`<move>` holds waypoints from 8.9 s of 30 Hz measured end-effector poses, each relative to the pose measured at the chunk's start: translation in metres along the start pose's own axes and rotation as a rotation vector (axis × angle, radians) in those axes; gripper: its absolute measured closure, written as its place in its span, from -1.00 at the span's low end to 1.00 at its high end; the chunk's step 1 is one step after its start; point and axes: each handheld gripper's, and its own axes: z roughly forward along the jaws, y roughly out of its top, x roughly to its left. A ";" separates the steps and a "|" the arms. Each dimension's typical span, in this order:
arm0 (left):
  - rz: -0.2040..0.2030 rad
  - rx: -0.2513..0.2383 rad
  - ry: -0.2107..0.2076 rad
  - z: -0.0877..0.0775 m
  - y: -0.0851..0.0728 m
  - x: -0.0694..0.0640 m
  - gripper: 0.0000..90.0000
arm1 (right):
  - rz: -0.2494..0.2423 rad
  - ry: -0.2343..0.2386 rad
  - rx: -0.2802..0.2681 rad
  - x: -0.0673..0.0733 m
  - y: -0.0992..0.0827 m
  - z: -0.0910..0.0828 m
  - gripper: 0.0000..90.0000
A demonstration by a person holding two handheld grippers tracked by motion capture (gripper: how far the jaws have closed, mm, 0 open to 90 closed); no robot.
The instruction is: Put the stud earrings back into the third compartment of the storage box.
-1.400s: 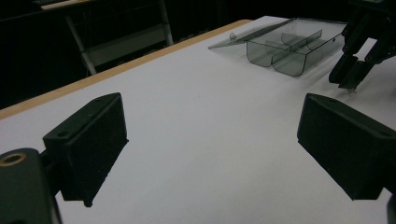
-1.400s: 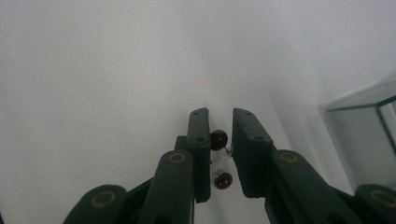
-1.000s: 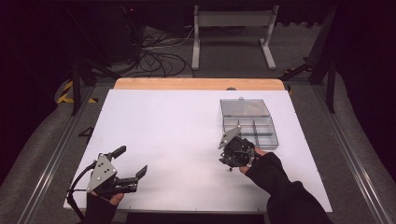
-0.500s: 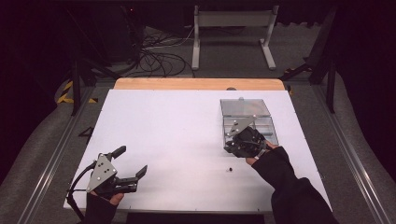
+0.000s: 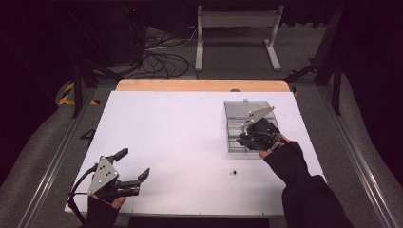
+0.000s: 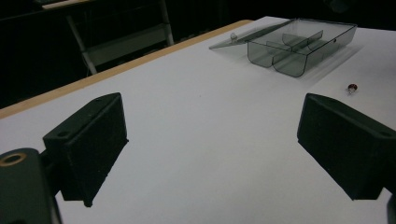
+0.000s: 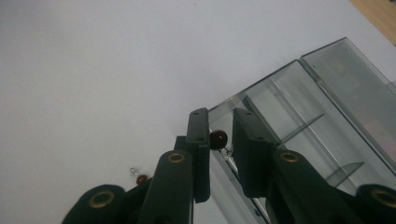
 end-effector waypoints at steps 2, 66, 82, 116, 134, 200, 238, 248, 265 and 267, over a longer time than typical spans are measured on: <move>0.000 0.001 -0.001 0.000 0.000 0.000 -0.80 | 0.021 -0.013 0.004 -0.005 -0.001 -0.002 0.72; -0.002 0.006 0.002 0.000 0.000 0.001 -0.80 | 0.405 -0.191 0.153 -0.122 -0.060 0.046 0.66; -0.001 0.005 0.005 0.000 0.000 0.001 -0.80 | 0.385 -0.189 0.048 -0.105 -0.050 0.018 -0.01; -0.002 0.001 0.003 0.000 0.000 0.000 -0.80 | 0.106 0.047 -0.134 0.013 -0.022 -0.011 -0.20; -0.002 0.005 0.005 0.000 0.000 0.000 -0.80 | 0.021 0.109 -0.008 0.037 -0.034 0.027 -0.10; -0.003 0.005 0.005 0.000 0.000 0.000 -0.80 | -0.049 0.060 0.072 0.028 -0.017 0.018 0.77; -0.008 0.010 0.005 0.000 0.000 0.001 -0.80 | 0.248 -0.137 0.019 -0.063 -0.029 -0.003 0.77; -0.008 0.012 0.006 0.000 0.000 0.001 -0.80 | 0.333 -0.170 0.036 -0.088 -0.043 0.004 0.77; -0.009 0.015 0.007 0.000 0.000 0.002 -0.80 | 0.389 -0.190 0.136 -0.116 -0.055 0.034 0.76; -0.009 0.015 0.007 0.000 0.000 0.002 -0.80 | 0.393 -0.190 0.149 -0.117 -0.056 0.037 0.76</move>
